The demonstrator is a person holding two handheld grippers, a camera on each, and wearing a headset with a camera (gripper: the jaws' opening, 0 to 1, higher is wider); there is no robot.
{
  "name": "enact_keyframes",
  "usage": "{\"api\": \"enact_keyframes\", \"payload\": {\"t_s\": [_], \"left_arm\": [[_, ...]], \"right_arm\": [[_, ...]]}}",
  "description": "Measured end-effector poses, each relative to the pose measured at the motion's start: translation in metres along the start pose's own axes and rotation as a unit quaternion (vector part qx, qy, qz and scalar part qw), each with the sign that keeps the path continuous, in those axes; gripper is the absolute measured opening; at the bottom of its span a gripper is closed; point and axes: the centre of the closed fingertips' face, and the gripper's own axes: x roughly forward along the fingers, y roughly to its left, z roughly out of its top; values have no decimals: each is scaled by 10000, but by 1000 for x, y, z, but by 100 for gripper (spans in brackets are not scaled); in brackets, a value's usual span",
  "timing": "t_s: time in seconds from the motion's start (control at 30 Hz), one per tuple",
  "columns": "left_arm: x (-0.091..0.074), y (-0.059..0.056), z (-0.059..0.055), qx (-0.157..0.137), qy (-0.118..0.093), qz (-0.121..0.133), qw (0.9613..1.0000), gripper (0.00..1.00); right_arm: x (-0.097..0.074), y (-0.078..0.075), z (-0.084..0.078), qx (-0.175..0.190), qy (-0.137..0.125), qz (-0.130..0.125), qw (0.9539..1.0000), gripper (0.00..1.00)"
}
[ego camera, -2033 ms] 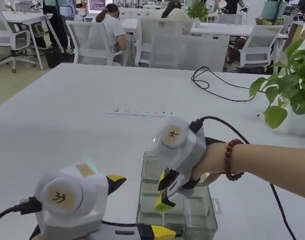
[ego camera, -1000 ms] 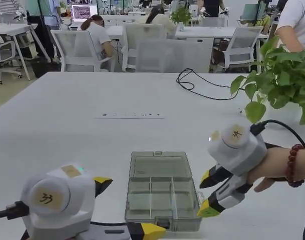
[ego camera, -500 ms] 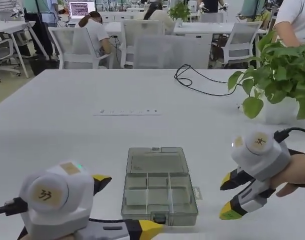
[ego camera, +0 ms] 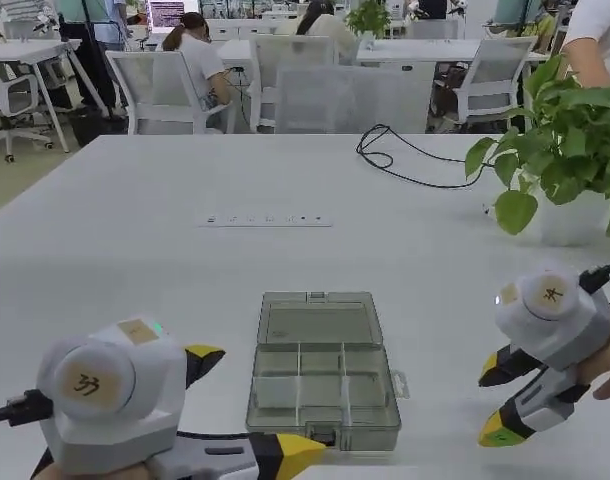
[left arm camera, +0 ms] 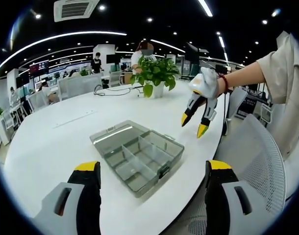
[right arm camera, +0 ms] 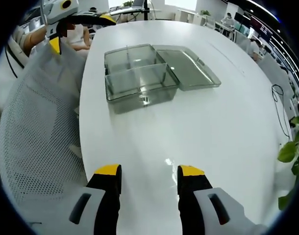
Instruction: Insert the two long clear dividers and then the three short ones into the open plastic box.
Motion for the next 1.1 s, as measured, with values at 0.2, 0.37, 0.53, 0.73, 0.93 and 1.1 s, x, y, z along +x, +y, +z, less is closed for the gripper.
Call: {"api": "enact_keyframes", "payload": {"t_s": [0.2, 0.37, 0.53, 0.73, 0.93, 1.1], "left_arm": [[0, 0, 0, -25, -20, 46, 10000, 89], [-1, 1, -3, -81, 7, 90, 9999, 88], [-2, 3, -3, -84, 34, 141, 9999, 88], [-4, 3, -3, -121, 6, 162, 9998, 87], [-4, 6, -4, -91, 42, 194, 9998, 87], [-3, 7, -3, -91, 37, 202, 9997, 86]], "right_arm": [[2, -4, -11, -96, 169, 9, 9998, 47], [4, -8, -18, -137, 234, 32, 9996, 47], [9, -8, -22, -293, 304, 72, 9991, 46], [14, -10, -30, -444, 451, 126, 9979, 44], [12, -15, -31, -431, 392, 152, 9982, 42], [13, -13, -31, -445, 357, 226, 9981, 41]]}}
